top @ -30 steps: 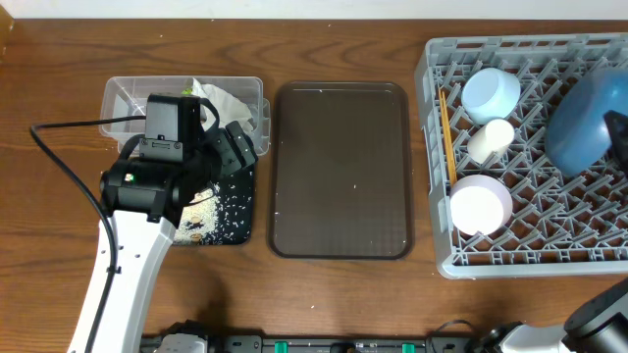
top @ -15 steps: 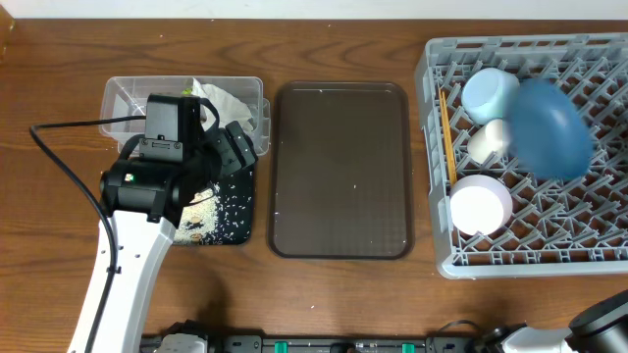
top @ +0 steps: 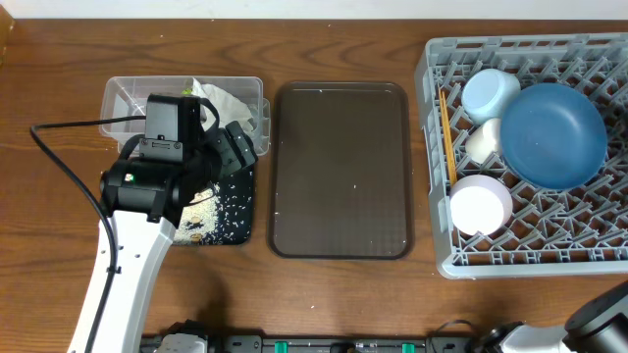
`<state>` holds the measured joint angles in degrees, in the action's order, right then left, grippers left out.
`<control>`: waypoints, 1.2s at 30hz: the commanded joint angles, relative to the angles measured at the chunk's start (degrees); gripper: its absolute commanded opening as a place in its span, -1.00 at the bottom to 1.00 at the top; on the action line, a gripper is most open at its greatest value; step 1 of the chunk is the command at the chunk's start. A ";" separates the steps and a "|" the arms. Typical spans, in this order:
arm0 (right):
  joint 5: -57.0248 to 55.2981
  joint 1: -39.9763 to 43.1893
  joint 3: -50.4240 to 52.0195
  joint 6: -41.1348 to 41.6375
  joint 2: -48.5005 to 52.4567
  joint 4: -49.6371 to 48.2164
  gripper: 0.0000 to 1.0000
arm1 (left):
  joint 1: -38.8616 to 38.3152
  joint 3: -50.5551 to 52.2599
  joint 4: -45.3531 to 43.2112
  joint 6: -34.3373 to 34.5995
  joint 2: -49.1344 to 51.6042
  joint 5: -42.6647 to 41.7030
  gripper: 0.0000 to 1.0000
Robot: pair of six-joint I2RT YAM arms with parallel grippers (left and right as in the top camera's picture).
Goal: Sort waste into correct bins and load items into the dishwasher rack
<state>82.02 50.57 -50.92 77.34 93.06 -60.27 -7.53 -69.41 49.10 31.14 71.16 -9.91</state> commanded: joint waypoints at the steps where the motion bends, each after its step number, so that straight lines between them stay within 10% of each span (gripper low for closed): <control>1: -0.48 -5.18 -0.09 4.35 0.35 -2.10 -0.10 | 0.28 -1.22 0.13 -0.42 0.33 0.33 0.80; 11: -17.55 -16.61 -0.09 -2.36 0.35 2.47 -0.05 | 0.28 -1.22 0.13 -0.42 0.33 0.33 0.81; 27: -30.36 -27.02 -4.50 -42.36 0.33 39.01 -0.02 | 0.28 -1.22 0.13 -0.42 0.33 0.33 0.80; 36: -51.23 -30.56 -27.43 -67.12 0.22 86.29 -0.02 | 0.28 -1.22 0.15 -0.42 0.33 0.33 0.80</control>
<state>44.58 22.61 -72.16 24.88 93.27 19.57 -7.55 -69.41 49.12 31.11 71.16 -9.91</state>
